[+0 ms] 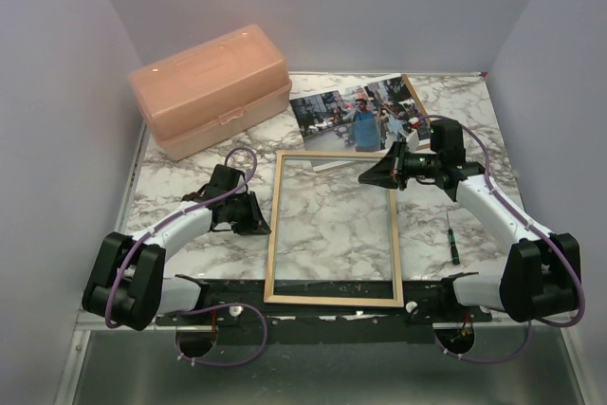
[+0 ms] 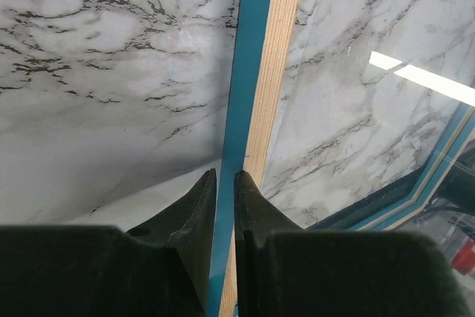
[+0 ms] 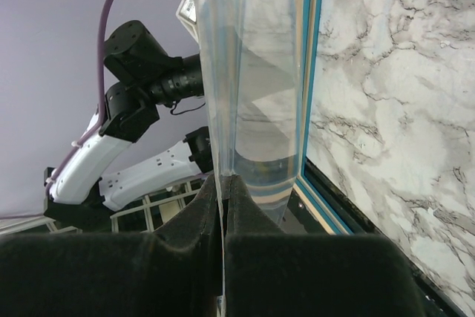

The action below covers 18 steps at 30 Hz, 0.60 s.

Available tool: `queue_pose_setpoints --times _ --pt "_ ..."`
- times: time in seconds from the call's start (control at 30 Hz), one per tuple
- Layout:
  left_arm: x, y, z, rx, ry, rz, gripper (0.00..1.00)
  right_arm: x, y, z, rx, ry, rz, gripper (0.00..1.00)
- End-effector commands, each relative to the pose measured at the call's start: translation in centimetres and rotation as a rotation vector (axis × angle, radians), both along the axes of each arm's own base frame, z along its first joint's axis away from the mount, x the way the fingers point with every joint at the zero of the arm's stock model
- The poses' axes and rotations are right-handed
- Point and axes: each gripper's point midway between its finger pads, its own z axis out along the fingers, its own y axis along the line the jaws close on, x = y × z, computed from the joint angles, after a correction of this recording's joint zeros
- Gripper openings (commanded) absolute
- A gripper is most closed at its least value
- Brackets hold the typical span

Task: Put the photo into the frame
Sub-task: Place the photo frame item in the photo frame.

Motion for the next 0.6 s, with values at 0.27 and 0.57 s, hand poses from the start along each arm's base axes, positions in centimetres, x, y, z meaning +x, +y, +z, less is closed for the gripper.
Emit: queue_pose_setpoints --times 0.27,0.57 --pt "-0.5 1.1 -1.5 0.081 0.029 -0.005 0.16 -1.2 -0.2 -2.4 -0.013 0.04 0.031 0.01" --pt "-0.6 1.2 -1.7 0.088 0.034 -0.005 0.16 -2.2 -0.4 -4.4 -0.046 0.077 0.075 0.01"
